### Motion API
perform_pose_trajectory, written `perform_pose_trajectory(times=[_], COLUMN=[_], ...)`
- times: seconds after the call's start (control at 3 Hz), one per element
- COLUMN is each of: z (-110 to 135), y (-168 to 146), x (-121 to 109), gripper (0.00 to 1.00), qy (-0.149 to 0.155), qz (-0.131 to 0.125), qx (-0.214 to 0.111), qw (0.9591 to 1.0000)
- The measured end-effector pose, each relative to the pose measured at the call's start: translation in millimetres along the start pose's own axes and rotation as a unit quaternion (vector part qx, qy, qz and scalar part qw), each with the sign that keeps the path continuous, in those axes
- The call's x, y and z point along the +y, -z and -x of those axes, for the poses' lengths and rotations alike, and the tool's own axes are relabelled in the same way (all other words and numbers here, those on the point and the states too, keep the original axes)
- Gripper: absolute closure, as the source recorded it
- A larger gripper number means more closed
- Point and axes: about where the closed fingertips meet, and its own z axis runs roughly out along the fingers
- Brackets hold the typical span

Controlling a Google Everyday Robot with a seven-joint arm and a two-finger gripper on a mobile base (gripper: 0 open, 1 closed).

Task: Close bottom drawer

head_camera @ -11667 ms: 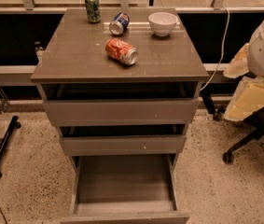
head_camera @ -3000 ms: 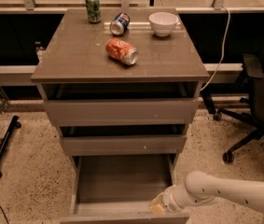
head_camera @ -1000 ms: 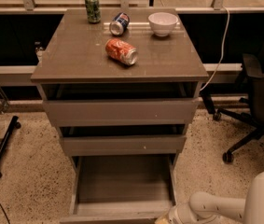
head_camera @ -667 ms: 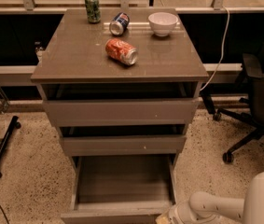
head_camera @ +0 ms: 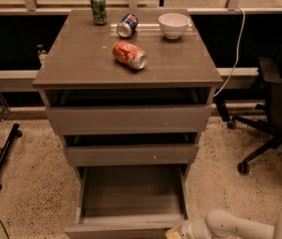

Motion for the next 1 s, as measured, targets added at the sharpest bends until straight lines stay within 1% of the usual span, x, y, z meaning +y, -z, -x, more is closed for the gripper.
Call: perform_pose_trajectory(times=[0.33,0.67,1.0], z=[13.3,40.2,64.2], y=[-5.2,-11.6,-15.6], x=[-6.1,-18.8,-31.2], gripper=[1.0,1.0,1.0], qy=[0.014,0.036,0.052], qz=[-0.004,-0.013,-0.019], qx=[-0.027,-0.064,-0.094], qw=[0.9995,0.9972,0.9941])
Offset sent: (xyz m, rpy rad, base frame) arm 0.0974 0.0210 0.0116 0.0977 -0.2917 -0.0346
